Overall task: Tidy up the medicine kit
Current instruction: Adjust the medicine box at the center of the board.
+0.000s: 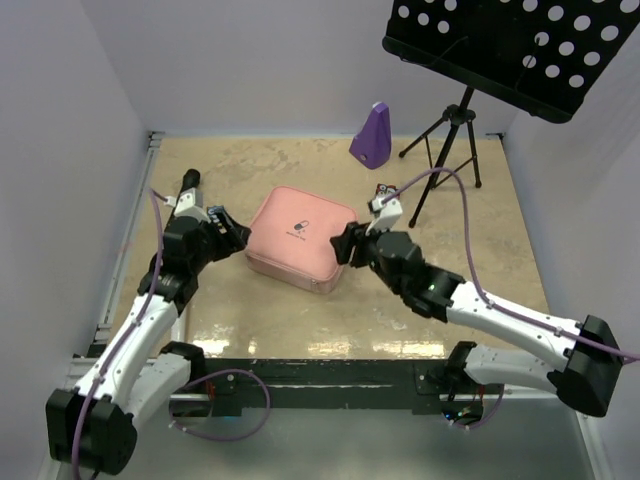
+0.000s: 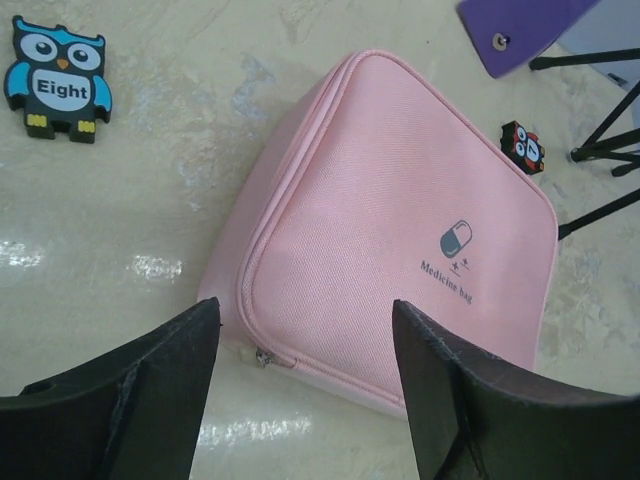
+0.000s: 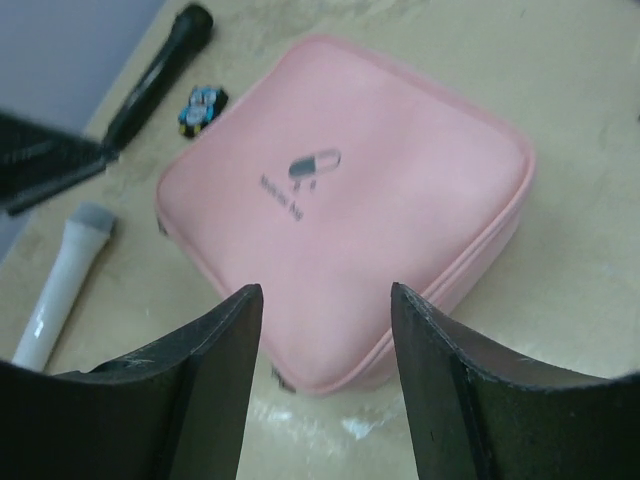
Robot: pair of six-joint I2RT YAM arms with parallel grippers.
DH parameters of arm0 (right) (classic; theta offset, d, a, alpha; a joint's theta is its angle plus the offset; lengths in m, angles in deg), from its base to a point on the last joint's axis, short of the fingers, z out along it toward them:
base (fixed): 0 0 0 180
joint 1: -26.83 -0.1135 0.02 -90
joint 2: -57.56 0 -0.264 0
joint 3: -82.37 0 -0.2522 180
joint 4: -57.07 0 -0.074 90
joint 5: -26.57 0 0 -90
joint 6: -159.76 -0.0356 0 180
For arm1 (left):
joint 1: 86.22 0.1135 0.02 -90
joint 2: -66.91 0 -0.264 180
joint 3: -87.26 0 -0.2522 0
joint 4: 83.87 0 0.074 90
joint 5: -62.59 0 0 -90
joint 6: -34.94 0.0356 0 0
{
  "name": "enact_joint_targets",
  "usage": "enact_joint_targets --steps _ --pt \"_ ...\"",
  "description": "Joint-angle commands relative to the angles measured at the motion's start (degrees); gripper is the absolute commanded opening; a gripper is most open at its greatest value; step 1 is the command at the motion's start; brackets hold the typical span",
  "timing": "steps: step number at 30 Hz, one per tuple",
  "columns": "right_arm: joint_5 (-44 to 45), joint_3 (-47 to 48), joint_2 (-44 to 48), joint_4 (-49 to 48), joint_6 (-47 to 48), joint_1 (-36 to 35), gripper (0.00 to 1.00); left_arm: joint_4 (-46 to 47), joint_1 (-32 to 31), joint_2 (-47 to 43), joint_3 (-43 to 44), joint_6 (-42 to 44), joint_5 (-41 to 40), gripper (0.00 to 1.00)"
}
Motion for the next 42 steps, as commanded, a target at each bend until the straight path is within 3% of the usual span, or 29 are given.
enact_joint_targets --steps 1,5,11,16,21,26,29,37,40,42 --pt "12.8 -6.5 -1.8 1.9 -9.1 -10.6 0.57 4.4 -0.1 6.5 2.1 -3.4 3.2 0.74" --pt "20.0 -8.1 -3.6 1.7 -14.8 -20.4 0.57 8.1 -0.2 7.6 0.9 -6.6 7.5 0.74" --pt "24.6 -6.8 -8.5 2.7 -20.5 -26.6 0.59 5.1 -0.3 8.0 2.6 -5.7 8.1 0.79" --pt "24.0 -6.6 -11.8 3.3 -25.6 -27.2 0.67 3.9 -0.3 7.1 2.4 -5.6 6.9 0.86" --pt "21.9 -11.0 -10.3 -5.2 -26.6 -27.2 0.64 7.4 -0.3 7.6 1.9 -6.2 10.8 0.86" --pt "27.9 -9.2 -13.7 -4.9 -28.6 -27.2 0.57 9.3 -0.3 10.6 2.6 -6.6 12.8 0.82" --pt "31.6 -7.6 -16.0 -4.0 -29.5 -27.2 0.60 8.4 -0.3 12.0 3.9 -5.6 13.6 0.80" --pt "32.7 -12.3 -11.8 -5.5 -31.7 -27.3 0.70 1.6 -0.3 13.3 10.6 1.3 4.2 0.82" --pt "31.4 -16.5 -6.0 -8.0 -33.5 -27.3 0.80 -1.9 -0.2 15.9 14.0 3.7 -1.5 0.82" --pt "30.1 -18.5 -1.6 -10.1 -32.5 -27.2 0.77 -3.5 -0.2 18.7 15.7 4.2 -4.0 0.82"
